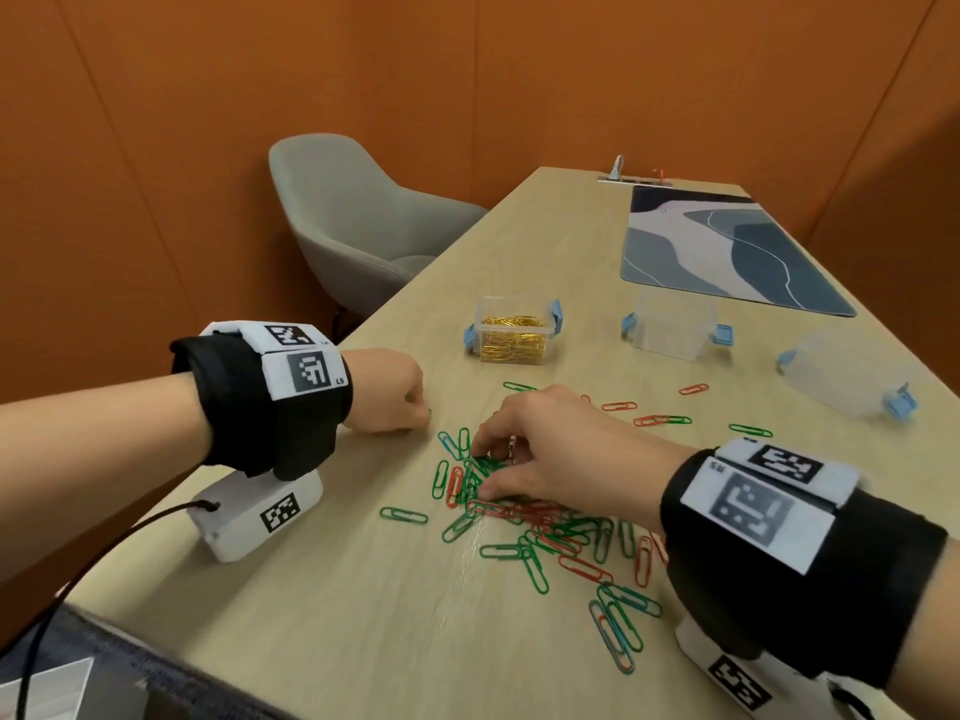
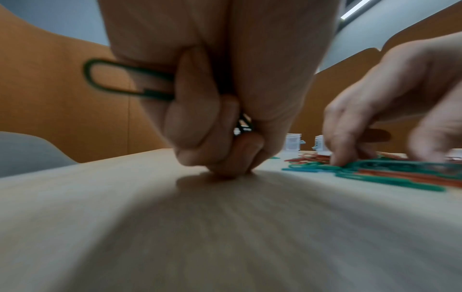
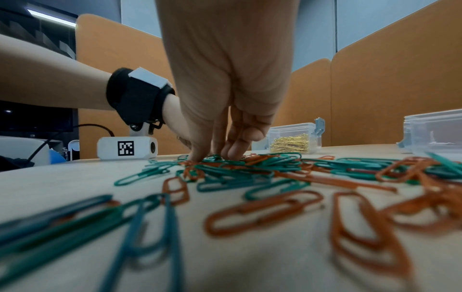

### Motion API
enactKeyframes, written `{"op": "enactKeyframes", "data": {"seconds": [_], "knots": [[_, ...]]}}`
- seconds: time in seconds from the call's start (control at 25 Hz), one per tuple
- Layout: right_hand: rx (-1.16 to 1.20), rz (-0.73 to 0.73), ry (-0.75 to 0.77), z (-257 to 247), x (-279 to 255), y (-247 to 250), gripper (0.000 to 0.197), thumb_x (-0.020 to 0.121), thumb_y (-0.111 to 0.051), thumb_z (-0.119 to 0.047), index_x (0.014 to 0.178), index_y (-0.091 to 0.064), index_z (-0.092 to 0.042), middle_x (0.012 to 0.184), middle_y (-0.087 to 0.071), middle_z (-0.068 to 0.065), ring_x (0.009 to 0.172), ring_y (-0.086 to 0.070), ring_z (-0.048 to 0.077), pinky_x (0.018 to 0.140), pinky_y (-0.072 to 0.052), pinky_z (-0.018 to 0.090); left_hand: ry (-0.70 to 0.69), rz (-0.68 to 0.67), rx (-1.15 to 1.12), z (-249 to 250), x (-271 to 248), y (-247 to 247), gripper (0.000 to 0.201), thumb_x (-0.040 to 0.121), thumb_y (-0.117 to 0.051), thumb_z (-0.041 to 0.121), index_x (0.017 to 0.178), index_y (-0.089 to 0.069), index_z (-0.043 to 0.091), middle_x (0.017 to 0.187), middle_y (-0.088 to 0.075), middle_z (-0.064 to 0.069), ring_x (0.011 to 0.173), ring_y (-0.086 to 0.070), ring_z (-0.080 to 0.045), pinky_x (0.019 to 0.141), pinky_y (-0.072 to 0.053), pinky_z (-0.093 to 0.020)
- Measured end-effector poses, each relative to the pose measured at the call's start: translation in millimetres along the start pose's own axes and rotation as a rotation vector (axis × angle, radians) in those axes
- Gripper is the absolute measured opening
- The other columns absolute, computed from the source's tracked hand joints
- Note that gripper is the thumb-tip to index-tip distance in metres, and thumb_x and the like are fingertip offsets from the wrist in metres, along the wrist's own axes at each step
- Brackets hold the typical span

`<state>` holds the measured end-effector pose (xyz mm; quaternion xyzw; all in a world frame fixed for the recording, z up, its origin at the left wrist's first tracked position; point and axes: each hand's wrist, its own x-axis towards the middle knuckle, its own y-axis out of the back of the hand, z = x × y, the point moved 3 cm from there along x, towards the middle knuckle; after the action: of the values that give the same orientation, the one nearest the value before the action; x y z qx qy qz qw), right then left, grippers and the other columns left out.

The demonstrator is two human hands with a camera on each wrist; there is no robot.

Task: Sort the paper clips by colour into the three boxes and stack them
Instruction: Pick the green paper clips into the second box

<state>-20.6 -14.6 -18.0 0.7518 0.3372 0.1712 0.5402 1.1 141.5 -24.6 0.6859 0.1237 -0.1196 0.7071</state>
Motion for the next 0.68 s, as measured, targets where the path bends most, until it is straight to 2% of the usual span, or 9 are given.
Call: {"op": "enactKeyframes", "data": {"seconds": [0.08,0.2,0.28,0.36,0.44,0.52,0.6,0.68], "knots": [[0.005,0.010,-0.001,0,2,-1,0.030,0.082,-0.068,-0.030,0.111,-0.067,-0.022,0.095,-0.061,-0.004,0.073,-0.049,0.005,0.057,-0.035,0.012,-0.022,-0.013,0.065,4,-5,-4,0.037,0.094,-0.043,0.034,0.104,-0.061,0.003,0.090,-0.053,-0.007,0.082,-0.046,-0.020,0.073,-0.035,-0.025],[0.039,0.002,-0.001,-4,1,-2,0.017,0.085,-0.063,-0.018,0.100,-0.070,-0.019,0.084,-0.058,-0.005,0.070,-0.052,0.007,0.060,-0.042,0.014,-0.023,-0.018,0.037,6,-10,-3,0.030,0.095,-0.040,0.032,0.092,-0.057,0.007,0.086,-0.052,-0.007,0.078,-0.045,-0.020,0.071,-0.034,-0.025],[0.049,-0.005,-0.001,-3,0,-1,0.015,0.084,-0.062,-0.015,0.096,-0.070,-0.017,0.079,-0.057,-0.005,0.069,-0.053,0.008,0.065,-0.045,0.017,0.003,-0.045,-0.220,7,-13,-1,0.026,0.095,-0.038,0.029,0.078,-0.049,0.013,0.073,-0.051,-0.004,0.064,-0.044,-0.018,0.059,-0.036,-0.023],[0.066,0.004,-0.001,-1,-2,0,0.014,0.081,-0.065,-0.015,0.094,-0.070,-0.015,0.075,-0.056,-0.007,0.069,-0.053,0.007,0.064,-0.046,0.017,0.072,-0.111,-0.686,7,-17,0,0.028,0.094,-0.039,0.025,0.068,-0.041,0.015,0.054,-0.042,0.001,0.041,-0.031,-0.012,0.038,-0.026,-0.017],[0.088,0.037,0.010,-1,-2,2,0.013,0.079,-0.065,-0.014,0.091,-0.071,-0.015,0.074,-0.056,-0.008,0.068,-0.054,0.007,0.065,-0.047,0.017,0.129,-0.197,-1.056,7,-21,0,0.029,0.094,-0.043,0.024,0.067,-0.038,0.015,0.047,-0.038,0.003,0.034,-0.025,-0.007,0.029,-0.019,-0.014],[0.110,0.076,0.018,0,-2,4,0.014,0.081,-0.063,-0.013,0.091,-0.072,-0.015,0.076,-0.059,-0.007,0.070,-0.055,0.006,0.067,-0.047,0.015,0.154,-0.284,-1.262,9,-27,-1,0.024,0.094,-0.047,0.022,0.072,-0.040,0.013,0.051,-0.045,0.000,0.034,-0.030,-0.006,0.028,-0.024,-0.013],[0.177,0.158,0.009,4,-5,9,0.012,0.084,-0.064,-0.014,0.092,-0.073,-0.016,0.073,-0.061,-0.008,0.067,-0.055,0.002,0.063,-0.044,0.007,0.145,-0.341,-1.313,13,-30,-3,0.019,0.095,-0.044,0.016,0.078,-0.045,0.009,0.058,-0.056,-0.006,0.037,-0.041,-0.007,0.030,-0.034,-0.013],[0.286,0.258,0.020,7,-12,16,0.010,0.083,-0.067,-0.016,0.090,-0.074,-0.018,0.070,-0.063,-0.010,0.063,-0.058,0.000,0.058,-0.042,0.005,0.136,-0.378,-1.344,18,-30,-6,0.023,0.098,-0.038,0.016,0.082,-0.051,0.004,0.066,-0.062,-0.010,0.042,-0.052,-0.011,0.035,-0.042,-0.014]]}}
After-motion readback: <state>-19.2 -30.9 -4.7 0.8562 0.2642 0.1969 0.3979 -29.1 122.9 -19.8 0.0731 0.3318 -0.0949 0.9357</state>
